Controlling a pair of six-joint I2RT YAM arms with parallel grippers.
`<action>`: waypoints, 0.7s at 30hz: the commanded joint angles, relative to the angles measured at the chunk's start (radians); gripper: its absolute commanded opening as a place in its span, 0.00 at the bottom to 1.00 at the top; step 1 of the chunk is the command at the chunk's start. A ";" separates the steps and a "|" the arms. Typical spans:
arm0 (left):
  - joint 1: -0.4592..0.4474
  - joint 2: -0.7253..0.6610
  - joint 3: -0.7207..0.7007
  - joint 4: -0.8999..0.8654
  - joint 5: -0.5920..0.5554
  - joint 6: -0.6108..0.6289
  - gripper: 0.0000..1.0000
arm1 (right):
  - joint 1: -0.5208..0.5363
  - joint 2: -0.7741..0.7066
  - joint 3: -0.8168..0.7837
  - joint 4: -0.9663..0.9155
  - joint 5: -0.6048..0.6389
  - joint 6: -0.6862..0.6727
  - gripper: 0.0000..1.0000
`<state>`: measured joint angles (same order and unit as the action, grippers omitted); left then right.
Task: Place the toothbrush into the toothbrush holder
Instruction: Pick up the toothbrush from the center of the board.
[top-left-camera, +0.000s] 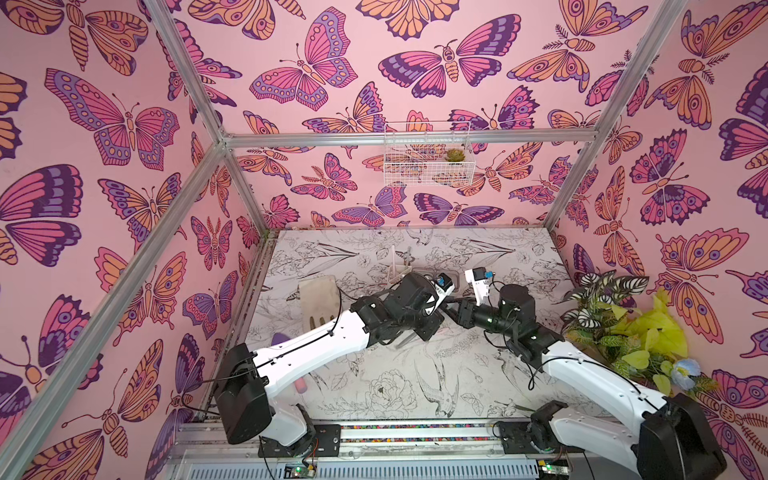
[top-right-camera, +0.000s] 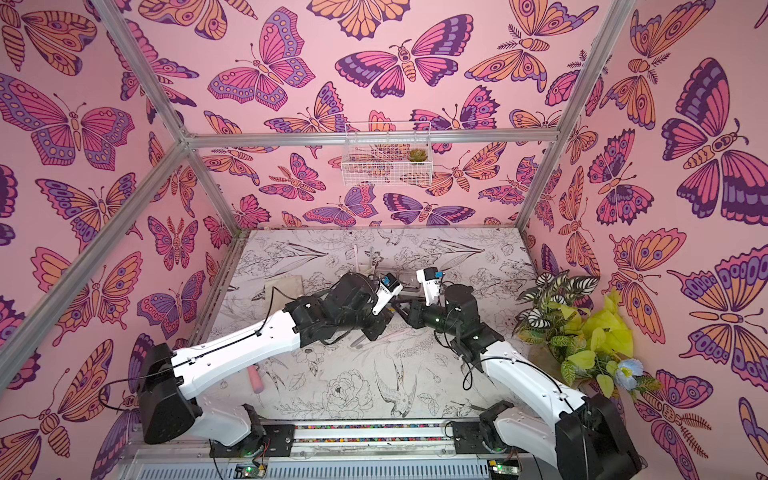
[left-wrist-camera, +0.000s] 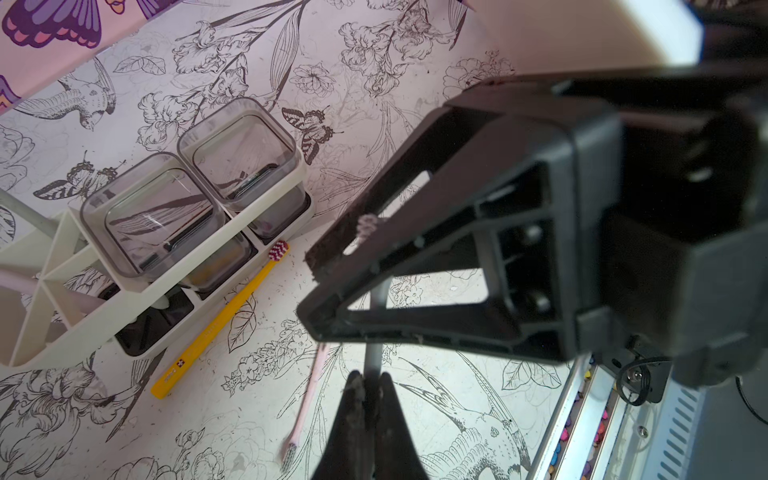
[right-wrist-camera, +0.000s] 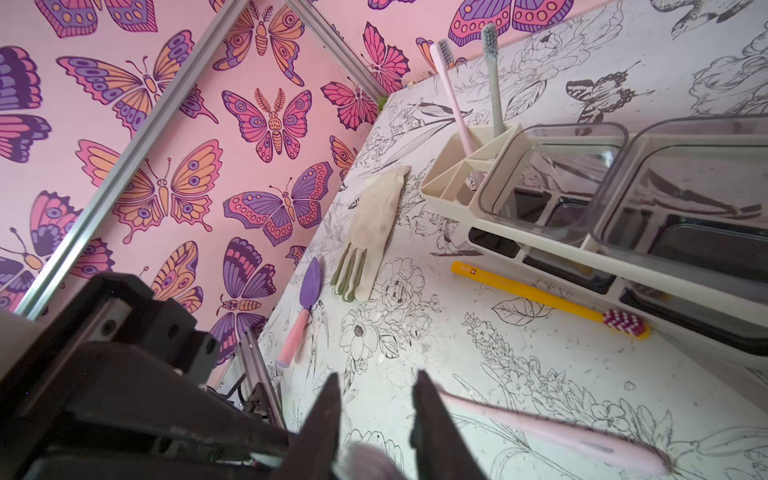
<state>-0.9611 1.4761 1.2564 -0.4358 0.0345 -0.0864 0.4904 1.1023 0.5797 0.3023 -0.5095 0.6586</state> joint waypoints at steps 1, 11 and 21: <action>-0.007 0.016 0.024 0.010 -0.001 0.016 0.00 | 0.007 0.011 0.040 0.012 0.021 0.002 0.09; -0.008 0.026 0.022 0.015 -0.024 0.017 0.00 | 0.007 0.026 0.057 -0.037 0.074 0.008 0.00; -0.003 -0.065 -0.070 0.029 -0.143 0.019 0.03 | 0.007 0.062 0.152 -0.228 0.188 -0.077 0.00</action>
<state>-0.9634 1.4536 1.2240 -0.4171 -0.0414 -0.0822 0.4934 1.1477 0.6643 0.1764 -0.3828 0.6403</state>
